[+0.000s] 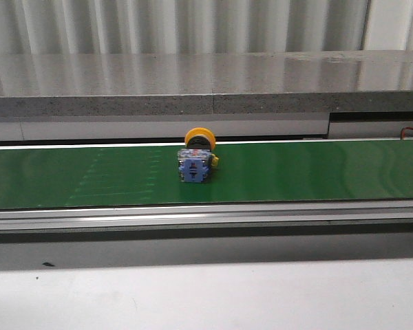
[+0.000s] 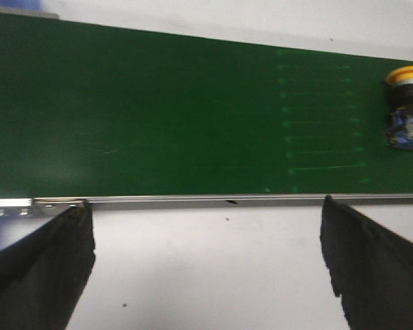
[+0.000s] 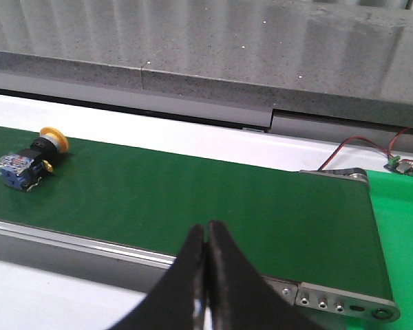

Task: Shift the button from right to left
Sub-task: 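Let the belt carry the button toward the left gripper, then lower the open left gripper over the button and close on it, then lift the button with the left gripper and carry it over the blue tray, then lower the button into the blue tray and open the left gripper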

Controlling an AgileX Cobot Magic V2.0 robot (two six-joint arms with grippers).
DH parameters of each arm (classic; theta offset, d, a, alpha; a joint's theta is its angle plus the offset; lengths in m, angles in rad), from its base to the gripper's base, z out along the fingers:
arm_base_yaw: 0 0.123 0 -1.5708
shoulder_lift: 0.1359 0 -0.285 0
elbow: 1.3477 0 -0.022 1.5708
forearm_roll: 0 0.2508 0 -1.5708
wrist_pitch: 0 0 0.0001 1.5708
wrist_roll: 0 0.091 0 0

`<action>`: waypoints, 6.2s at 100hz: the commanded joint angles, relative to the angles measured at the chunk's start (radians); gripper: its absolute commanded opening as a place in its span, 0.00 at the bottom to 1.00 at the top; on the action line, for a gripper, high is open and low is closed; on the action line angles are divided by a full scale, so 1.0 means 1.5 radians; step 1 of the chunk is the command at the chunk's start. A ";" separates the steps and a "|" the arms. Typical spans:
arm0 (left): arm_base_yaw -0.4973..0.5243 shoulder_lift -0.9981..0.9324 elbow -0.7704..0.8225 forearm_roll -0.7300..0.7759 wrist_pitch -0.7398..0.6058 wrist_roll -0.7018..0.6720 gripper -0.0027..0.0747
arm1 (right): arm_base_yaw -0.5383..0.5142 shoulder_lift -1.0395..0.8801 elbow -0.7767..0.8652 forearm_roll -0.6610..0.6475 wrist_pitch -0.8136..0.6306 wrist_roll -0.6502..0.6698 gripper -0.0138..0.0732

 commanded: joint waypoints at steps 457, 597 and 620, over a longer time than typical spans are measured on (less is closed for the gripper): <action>0.272 0.740 -0.562 0.330 0.259 0.137 0.61 | 0.000 0.005 -0.019 -0.001 -0.053 -0.007 0.08; -0.046 0.320 -0.491 0.228 0.085 -0.043 0.01 | 0.000 0.005 -0.019 -0.001 -0.053 -0.007 0.08; -0.070 0.237 -0.365 0.200 0.019 -0.049 0.01 | 0.000 0.005 -0.019 -0.001 -0.053 -0.007 0.08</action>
